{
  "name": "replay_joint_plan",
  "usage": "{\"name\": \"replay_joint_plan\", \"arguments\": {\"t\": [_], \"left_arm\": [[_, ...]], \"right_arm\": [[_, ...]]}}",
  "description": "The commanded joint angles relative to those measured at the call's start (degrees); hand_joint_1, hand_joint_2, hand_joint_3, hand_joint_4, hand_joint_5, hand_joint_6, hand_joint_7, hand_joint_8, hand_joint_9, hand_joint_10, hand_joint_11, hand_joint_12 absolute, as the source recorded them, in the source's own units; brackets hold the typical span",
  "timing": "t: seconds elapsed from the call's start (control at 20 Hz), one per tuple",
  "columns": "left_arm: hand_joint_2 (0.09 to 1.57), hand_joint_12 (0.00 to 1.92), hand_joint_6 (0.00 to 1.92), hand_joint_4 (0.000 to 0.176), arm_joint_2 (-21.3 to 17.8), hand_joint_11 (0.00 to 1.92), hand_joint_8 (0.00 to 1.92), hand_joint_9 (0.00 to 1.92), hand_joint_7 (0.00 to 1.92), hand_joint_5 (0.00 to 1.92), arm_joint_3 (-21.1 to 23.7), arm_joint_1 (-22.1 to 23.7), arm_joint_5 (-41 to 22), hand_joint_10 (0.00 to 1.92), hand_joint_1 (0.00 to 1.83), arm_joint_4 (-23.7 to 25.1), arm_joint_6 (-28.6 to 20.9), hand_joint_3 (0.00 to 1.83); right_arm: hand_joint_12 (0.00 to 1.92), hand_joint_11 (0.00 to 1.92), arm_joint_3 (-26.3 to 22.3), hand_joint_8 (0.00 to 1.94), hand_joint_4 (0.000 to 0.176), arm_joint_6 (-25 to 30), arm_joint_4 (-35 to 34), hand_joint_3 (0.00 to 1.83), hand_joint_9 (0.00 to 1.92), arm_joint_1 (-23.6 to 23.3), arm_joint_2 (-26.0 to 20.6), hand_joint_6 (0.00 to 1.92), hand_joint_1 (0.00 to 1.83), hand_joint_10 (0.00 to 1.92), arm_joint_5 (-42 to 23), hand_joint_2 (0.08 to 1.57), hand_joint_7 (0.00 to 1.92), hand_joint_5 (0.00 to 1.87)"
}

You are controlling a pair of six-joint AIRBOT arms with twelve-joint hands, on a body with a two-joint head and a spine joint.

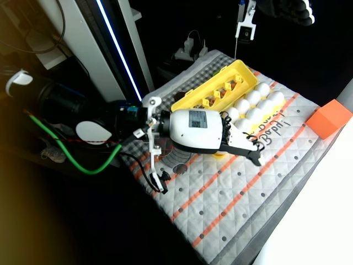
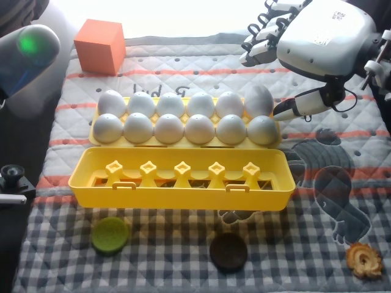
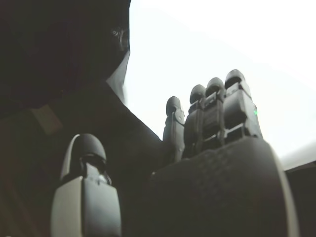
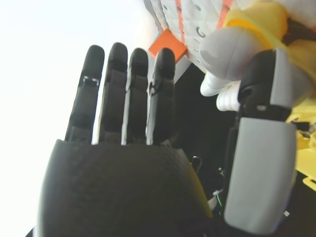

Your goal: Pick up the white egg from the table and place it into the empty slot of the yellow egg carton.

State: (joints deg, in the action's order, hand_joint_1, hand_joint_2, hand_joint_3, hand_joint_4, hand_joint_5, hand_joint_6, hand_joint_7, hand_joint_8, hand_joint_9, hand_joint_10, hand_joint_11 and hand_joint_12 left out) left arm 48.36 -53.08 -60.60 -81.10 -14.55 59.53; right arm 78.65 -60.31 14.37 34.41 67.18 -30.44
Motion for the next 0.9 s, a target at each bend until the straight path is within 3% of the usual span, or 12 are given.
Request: {"name": "replay_joint_plan", "arguments": {"t": [0.0, 0.05, 0.15, 0.25, 0.3, 0.4, 0.45, 0.55, 0.6, 0.7, 0.8, 0.85], "left_arm": [[0.95, 0.0, 0.0, 0.09, -0.4, 0.0, 0.0, 0.07, 0.14, 0.25, 0.0, 0.3, -7.2, 0.0, 0.39, 0.2, -0.6, 0.0], [0.95, 0.0, 0.0, 0.094, -0.4, 0.0, 0.0, 0.06, 0.13, 0.24, 0.1, 0.3, -7.2, 0.0, 0.37, 0.2, -0.6, 0.0], [0.95, 0.0, 0.0, 0.087, -0.4, 0.0, 0.0, 0.06, 0.14, 0.24, 0.1, 0.3, -7.1, 0.0, 0.38, 0.1, -0.6, 0.0], [0.95, 0.0, 0.0, 0.08, -0.4, 0.0, 0.0, 0.07, 0.14, 0.24, 0.0, 0.2, -7.1, 0.0, 0.38, 0.1, -0.6, 0.0], [0.95, 0.0, 0.0, 0.075, -0.5, 0.0, 0.0, 0.07, 0.14, 0.25, 0.0, 0.2, -7.1, 0.0, 0.42, 0.0, -0.6, 0.0], [0.95, 0.0, 0.0, 0.086, -0.6, 0.0, 0.01, 0.08, 0.16, 0.25, 0.0, 0.1, -7.1, 0.01, 0.42, -0.1, -0.6, 0.0], [0.95, 0.0, 0.0, 0.093, -0.6, 0.0, 0.01, 0.07, 0.15, 0.24, 0.0, 0.1, -7.1, 0.0, 0.44, -0.2, -0.6, 0.0], [0.94, 0.0, 0.0, 0.084, -0.5, 0.0, 0.0, 0.06, 0.15, 0.23, 0.1, 0.1, -7.1, 0.0, 0.45, -0.2, -0.6, 0.0], [0.92, 0.0, 0.0, 0.1, -0.5, 0.0, 0.0, 0.04, 0.13, 0.24, 0.1, 0.1, -7.1, 0.0, 0.47, -0.2, -0.6, 0.0], [0.92, 0.0, 0.0, 0.101, -0.6, 0.0, 0.0, 0.02, 0.11, 0.24, 0.1, 0.1, -7.1, 0.0, 0.49, -0.2, -0.6, 0.0], [0.92, 0.0, 0.0, 0.098, -0.6, 0.0, 0.01, 0.03, 0.12, 0.24, 0.1, 0.1, -7.1, 0.0, 0.46, -0.2, -0.6, 0.0], [0.92, 0.0, 0.0, 0.097, -0.6, 0.0, 0.0, 0.02, 0.12, 0.24, 0.1, 0.1, -7.1, 0.0, 0.47, -0.2, -0.6, 0.0]], "right_arm": [[0.74, 0.25, -0.1, 0.0, 0.0, -0.5, -1.1, 0.0, 0.54, -0.8, -0.2, 0.0, 0.91, 0.0, -6.1, 0.82, 0.57, 0.65], [0.7, 0.19, 0.0, 0.0, 0.013, -0.5, -1.3, 0.0, 0.45, -0.8, -0.2, 0.0, 0.88, 0.0, -6.1, 0.82, 0.47, 0.6], [0.66, 0.25, 0.1, 0.01, 0.003, -0.5, -1.8, 0.0, 0.47, -0.8, -0.4, 0.0, 0.87, 0.01, -6.1, 0.78, 0.48, 0.58], [0.58, 0.12, 0.1, 0.0, 0.087, -0.5, -2.3, 0.0, 0.32, -0.8, -0.7, 0.0, 0.82, 0.0, -6.1, 0.71, 0.3, 0.31], [0.53, 0.01, 0.1, 0.0, 0.165, -0.5, -2.7, 0.0, 0.14, -0.8, -1.0, 0.0, 0.75, 0.0, -6.1, 0.67, 0.12, 0.21], [0.55, 0.0, 0.1, 0.0, 0.155, -0.5, -3.0, 0.0, 0.12, -0.8, -1.1, 0.0, 0.73, 0.0, -6.1, 0.68, 0.14, 0.22], [0.39, 0.0, 0.1, 0.01, 0.172, -0.5, -3.3, 0.0, 0.09, -0.8, -1.2, 0.01, 0.72, 0.0, -6.1, 0.68, 0.11, 0.17], [0.5, 0.02, 0.1, 0.0, 0.171, -0.5, -3.3, 0.0, 0.17, -0.8, -1.2, 0.0, 0.7, 0.0, -6.1, 0.67, 0.15, 0.15], [0.48, 0.0, 0.1, 0.0, 0.174, -0.5, -3.4, 0.0, 0.15, -0.8, -1.2, 0.0, 0.7, 0.0, -6.1, 0.67, 0.16, 0.15], [0.47, 0.0, 0.2, 0.0, 0.153, -0.5, -3.6, 0.0, 0.13, -0.8, -1.2, 0.0, 0.68, 0.0, -6.1, 0.66, 0.14, 0.15], [0.34, 0.0, 0.1, 0.01, 0.09, -0.5, -3.7, 0.0, 0.12, -0.8, -1.4, 0.01, 0.67, 0.01, -6.1, 0.65, 0.14, 0.14], [0.34, 0.0, 0.1, 0.0, 0.076, -0.5, -3.9, 0.0, 0.11, -0.8, -1.5, 0.0, 0.66, 0.01, -6.1, 0.65, 0.13, 0.12]]}}
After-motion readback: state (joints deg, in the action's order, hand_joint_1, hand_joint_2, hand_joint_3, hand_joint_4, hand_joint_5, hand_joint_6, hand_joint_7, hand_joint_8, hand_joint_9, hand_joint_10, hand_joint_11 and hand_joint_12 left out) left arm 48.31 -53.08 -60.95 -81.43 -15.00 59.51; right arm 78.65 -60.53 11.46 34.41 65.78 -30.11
